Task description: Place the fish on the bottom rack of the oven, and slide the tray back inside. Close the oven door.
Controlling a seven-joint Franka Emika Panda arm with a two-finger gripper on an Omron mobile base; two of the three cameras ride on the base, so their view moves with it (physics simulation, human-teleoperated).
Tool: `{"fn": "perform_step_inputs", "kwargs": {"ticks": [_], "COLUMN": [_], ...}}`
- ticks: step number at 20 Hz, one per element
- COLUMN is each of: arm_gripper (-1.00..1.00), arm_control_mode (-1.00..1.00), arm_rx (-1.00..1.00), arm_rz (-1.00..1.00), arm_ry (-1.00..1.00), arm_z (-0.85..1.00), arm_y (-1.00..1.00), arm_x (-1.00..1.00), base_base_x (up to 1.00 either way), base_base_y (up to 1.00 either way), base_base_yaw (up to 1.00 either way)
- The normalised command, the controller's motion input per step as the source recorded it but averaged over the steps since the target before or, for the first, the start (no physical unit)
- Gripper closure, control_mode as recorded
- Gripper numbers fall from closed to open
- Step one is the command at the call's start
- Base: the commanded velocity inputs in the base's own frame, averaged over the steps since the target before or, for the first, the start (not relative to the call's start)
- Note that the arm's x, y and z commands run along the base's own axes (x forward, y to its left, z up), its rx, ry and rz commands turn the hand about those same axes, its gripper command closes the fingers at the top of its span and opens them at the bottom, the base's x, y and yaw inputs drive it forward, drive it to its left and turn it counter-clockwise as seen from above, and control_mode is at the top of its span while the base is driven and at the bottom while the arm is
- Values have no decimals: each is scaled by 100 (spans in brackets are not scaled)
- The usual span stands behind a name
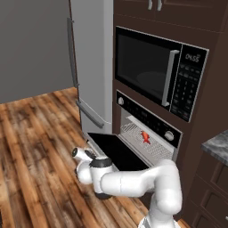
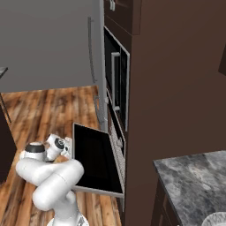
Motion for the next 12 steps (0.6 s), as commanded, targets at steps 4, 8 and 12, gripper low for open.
{"fn": "perform_step_inputs", "kwargs": {"ticks": [4,8,12], "arm_gripper": [-100,-100,-100], "arm_control_mode": [-100,-100,-100], "arm_rx": [-33,-23,-14], "arm_rz": [-34,-31,-25], "arm_ry": [-34,-22,-15], "arm_z": [0,30,45], "arm_y": [-100,-100,-100], "arm_x": [-18,-1,0], "base_base_x": [0,0,0], "base_base_y": [0,0,0], "base_base_yaw": [0,0,0]}}
